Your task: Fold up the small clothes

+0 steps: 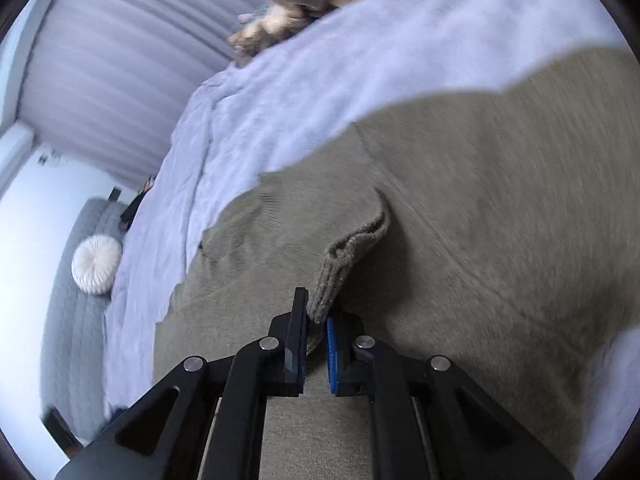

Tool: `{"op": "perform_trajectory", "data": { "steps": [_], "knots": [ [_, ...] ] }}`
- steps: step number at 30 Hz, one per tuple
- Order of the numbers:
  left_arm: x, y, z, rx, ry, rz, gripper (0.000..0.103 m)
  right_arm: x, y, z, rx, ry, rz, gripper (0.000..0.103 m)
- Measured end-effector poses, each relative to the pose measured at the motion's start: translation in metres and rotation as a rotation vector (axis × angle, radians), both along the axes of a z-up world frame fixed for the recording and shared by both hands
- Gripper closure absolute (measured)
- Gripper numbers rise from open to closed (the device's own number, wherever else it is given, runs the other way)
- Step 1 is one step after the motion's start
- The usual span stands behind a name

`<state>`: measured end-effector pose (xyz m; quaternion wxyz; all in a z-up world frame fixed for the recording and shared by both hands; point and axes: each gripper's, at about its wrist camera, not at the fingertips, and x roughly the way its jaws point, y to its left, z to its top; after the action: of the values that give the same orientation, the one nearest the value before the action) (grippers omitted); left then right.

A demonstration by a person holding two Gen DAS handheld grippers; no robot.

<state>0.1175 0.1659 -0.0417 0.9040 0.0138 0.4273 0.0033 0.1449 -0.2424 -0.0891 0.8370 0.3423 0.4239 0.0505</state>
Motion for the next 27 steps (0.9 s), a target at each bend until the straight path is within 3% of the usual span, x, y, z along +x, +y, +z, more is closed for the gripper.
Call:
{"op": "perform_trajectory", "data": {
  "steps": [3, 6, 8, 11, 16, 18, 23, 27],
  "knots": [
    [0.027, -0.023, -0.016, 0.025, 0.061, -0.035, 0.018, 0.006, 0.011, 0.017, -0.137, -0.035, 0.066, 0.094],
    [0.044, -0.039, -0.050, 0.038, 0.177, -0.076, 0.018, 0.003, 0.009, 0.012, -0.204, 0.036, 0.078, 0.087],
    [0.046, -0.035, -0.064, -0.003, 0.205, -0.065, 0.018, -0.009, -0.002, 0.004, -0.216, 0.090, 0.060, 0.081],
    [0.044, -0.027, -0.067, -0.051, 0.194, -0.054, 0.018, -0.031, -0.017, -0.004, -0.200, 0.102, 0.041, 0.081],
    [0.035, -0.029, -0.052, 0.026, 0.160, -0.036, 0.018, -0.059, -0.033, -0.004, -0.155, 0.095, 0.004, 0.080],
    [0.032, -0.033, -0.043, 0.050, 0.144, -0.031, 0.018, -0.067, -0.038, -0.002, -0.130, 0.086, -0.004, 0.071],
    [0.026, -0.048, -0.020, 0.019, 0.109, -0.062, 0.018, -0.082, -0.045, 0.001, -0.075, 0.068, -0.010, 0.062],
    [0.032, -0.071, -0.022, 0.071, 0.125, -0.082, 0.018, -0.088, -0.045, 0.001, -0.034, 0.060, -0.013, 0.060]
  ]
}}
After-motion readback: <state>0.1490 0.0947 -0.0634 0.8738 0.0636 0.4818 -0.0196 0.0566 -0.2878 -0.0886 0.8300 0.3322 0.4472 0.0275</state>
